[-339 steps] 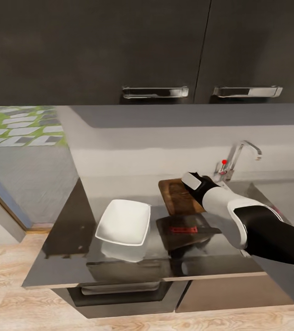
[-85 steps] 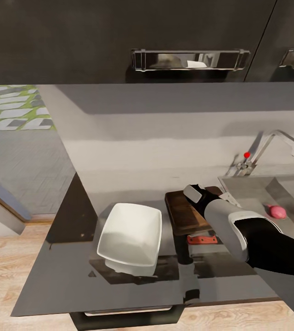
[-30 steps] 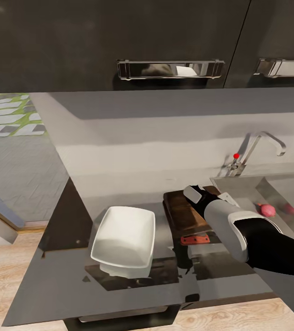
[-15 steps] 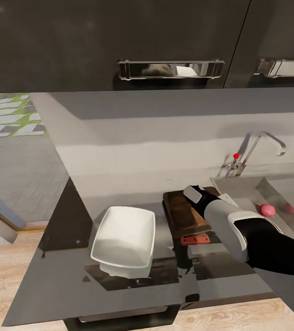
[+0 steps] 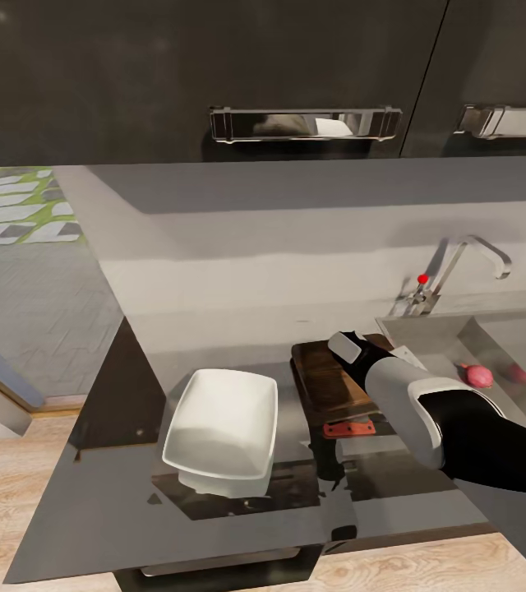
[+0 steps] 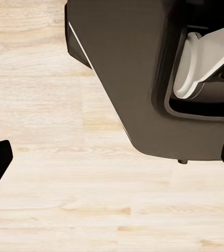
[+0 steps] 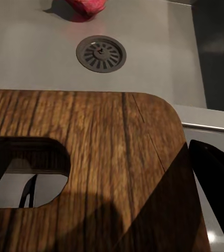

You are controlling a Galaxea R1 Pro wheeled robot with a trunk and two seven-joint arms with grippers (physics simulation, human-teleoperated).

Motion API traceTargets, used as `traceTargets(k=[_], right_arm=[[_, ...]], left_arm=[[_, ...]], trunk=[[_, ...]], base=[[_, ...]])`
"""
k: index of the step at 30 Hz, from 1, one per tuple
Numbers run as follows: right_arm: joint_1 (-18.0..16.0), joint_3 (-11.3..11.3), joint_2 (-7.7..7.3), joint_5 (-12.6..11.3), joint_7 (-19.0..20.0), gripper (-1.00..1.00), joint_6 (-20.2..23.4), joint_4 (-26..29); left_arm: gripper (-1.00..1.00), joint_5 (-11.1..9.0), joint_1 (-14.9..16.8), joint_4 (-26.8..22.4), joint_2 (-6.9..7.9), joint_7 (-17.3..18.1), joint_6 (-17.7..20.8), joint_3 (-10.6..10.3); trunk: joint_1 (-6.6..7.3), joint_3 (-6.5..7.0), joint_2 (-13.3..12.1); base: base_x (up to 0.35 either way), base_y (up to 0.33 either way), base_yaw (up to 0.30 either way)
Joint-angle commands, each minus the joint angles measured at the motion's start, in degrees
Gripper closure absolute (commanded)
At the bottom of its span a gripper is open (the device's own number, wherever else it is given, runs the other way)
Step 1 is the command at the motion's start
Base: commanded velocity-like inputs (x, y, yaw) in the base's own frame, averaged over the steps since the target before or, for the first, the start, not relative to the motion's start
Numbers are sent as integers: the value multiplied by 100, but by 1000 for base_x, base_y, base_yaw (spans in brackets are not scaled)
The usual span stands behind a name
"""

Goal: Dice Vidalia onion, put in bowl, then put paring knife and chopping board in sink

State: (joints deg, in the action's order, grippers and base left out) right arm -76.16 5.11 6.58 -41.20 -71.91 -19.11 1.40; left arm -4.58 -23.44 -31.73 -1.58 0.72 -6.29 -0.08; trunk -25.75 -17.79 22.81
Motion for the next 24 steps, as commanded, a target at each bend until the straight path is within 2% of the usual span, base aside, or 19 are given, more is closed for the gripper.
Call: traceTargets(k=[1, 2, 3, 24], right_arm=[[-4, 52, 3, -54, -7, 100, -32, 0], [-4, 52, 4, -54, -7, 100, -32, 0], [-4, 52, 6, -54, -7, -100, -32, 0], [-4, 52, 33, -60, -9, -100, -32, 5]], left_arm=[[-100, -48, -3, -8, -1, 9, -5, -1], [-100, -47, -3, -8, -1, 10, -5, -1], [-100, -45, -3, -8, -1, 11, -5, -1], [-100, -51, -3, -8, -1, 9, -4, -1]], trunk=[[-3, -9, 10], [-3, -9, 10], [-3, -9, 10], [-3, -9, 10]], base=[[0, 0, 0], [0, 0, 0], [0, 0, 0], [0, 0, 0]])
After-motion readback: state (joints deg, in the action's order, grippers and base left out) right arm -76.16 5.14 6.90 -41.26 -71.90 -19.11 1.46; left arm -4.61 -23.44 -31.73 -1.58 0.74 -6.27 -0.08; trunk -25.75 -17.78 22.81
